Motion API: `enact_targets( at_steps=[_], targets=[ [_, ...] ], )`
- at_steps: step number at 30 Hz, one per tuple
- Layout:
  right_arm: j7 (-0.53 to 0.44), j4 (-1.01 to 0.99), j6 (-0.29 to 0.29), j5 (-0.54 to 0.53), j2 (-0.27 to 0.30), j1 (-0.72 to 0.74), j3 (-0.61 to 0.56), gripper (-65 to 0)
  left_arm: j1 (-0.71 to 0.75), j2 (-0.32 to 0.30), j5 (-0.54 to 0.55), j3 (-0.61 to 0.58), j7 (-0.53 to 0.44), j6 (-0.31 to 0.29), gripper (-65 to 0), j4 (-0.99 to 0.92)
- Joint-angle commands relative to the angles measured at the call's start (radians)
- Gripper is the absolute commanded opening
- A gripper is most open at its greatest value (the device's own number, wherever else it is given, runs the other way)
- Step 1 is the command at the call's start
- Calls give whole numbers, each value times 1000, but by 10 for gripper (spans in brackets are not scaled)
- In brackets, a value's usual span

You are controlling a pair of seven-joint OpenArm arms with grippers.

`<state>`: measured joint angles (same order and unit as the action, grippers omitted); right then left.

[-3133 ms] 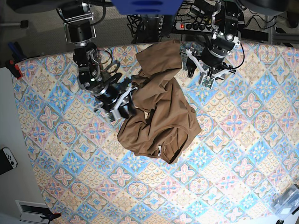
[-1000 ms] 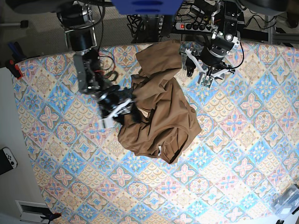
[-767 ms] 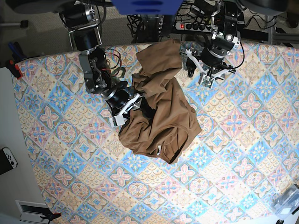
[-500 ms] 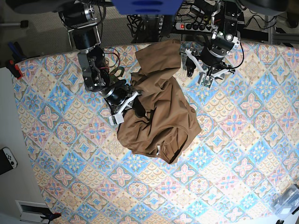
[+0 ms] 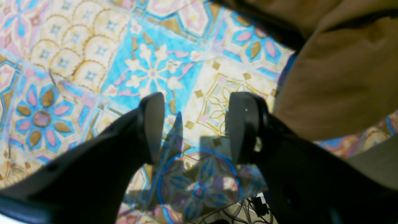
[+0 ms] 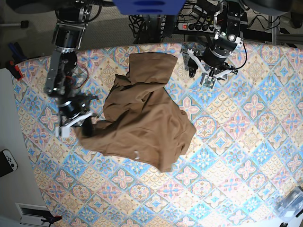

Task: Layout the t-shirt on the table in an organized manner, then fold the t-shirt properly
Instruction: 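Drag the held edge away from the shirt with the right gripper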

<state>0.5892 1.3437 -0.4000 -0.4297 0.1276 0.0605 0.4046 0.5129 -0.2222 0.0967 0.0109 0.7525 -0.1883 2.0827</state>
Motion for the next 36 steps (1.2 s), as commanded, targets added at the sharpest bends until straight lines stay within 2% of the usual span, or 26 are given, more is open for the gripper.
enact_targets(
  at_steps=[1,6,11,18,24,29,36],
  targets=[
    [1,24,-10,-13,1,14,18,-650,0,-3,4,1,-17,0,-331,16],
    [2,35,-10,-13,1,12,38,-650,-3,-3,5,-1,-17,0,-331,16],
    [-41,36,-10,-13,-3,12,215,-650,-33,-3,2,-68,-23,0,-331,20],
    [-62,32,-10,-13,-3,12,380,-650,-53,-3,1,-174,-23,0,-332,19],
    [-61,30,-10,-13,-3,6,383,-650,-119,-1,7,-306,-26,0,-328,19],
    [-59,33,-10,-13,-3,-1,383,-650,-216,-1,-1,-450,-110,6,-327,2],
    [-59,35,-10,-13,-3,-38,336,-650,-366,-1,-1,-529,-109,8,-326,-152]
  ],
)
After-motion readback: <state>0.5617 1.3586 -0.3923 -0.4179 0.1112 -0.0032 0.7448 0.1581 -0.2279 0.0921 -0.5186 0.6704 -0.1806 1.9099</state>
